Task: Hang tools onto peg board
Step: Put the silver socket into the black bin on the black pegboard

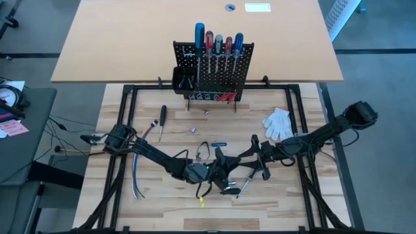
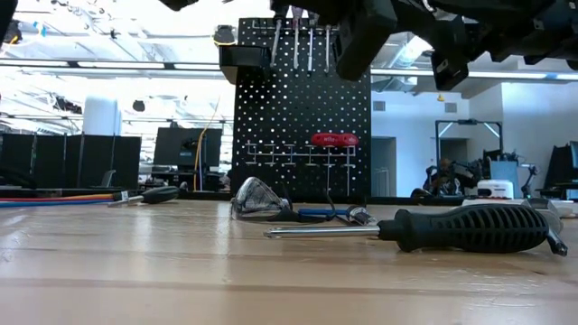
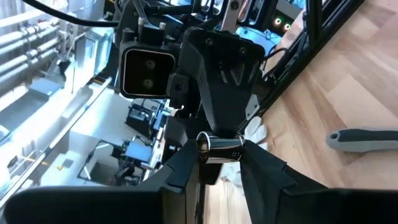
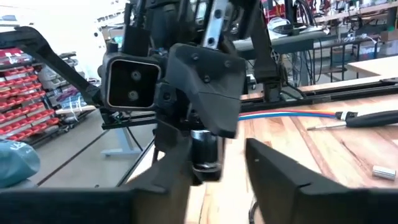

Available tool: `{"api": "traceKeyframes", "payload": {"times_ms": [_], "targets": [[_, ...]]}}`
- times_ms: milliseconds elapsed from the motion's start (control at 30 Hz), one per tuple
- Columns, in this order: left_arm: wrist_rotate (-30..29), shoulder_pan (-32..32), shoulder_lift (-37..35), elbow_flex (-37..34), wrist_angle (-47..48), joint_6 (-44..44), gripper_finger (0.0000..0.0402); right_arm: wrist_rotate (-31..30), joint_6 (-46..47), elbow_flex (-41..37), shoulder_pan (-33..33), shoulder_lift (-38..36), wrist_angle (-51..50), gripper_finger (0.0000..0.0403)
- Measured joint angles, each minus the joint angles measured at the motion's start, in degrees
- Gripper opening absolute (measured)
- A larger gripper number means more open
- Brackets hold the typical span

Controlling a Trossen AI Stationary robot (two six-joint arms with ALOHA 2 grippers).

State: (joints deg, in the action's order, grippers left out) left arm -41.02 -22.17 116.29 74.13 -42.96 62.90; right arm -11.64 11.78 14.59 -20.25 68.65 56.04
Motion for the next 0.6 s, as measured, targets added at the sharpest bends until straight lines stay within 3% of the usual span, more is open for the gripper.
{"api": "traceKeyframes", "payload": {"times_ms": [167, 333, 467, 600], "targets": [[-6.1, -2.6, 0.0, 0.0, 3.0, -3.1, 0.0085, -0.7, -0.2, 0.0, -0.2, -1.6, -0.7, 0.0233], [-11.0, -5.3, -0.2, 0.0, 9.8, -10.7, 0.0084, -4.4, 0.3, 0.0, -0.2, -6.0, -7.7, 0.0243], [-12.8, -5.5, -5.4, -0.3, 25.9, -24.3, 0.0084, -5.6, 0.4, -0.1, -0.2, -9.8, -13.9, 0.0237], [-8.8, -1.9, -15.5, -0.7, 46.0, -43.8, 0.0083, -5.7, 0.4, -0.1, -0.4, -12.1, -16.2, 0.0231]]}}
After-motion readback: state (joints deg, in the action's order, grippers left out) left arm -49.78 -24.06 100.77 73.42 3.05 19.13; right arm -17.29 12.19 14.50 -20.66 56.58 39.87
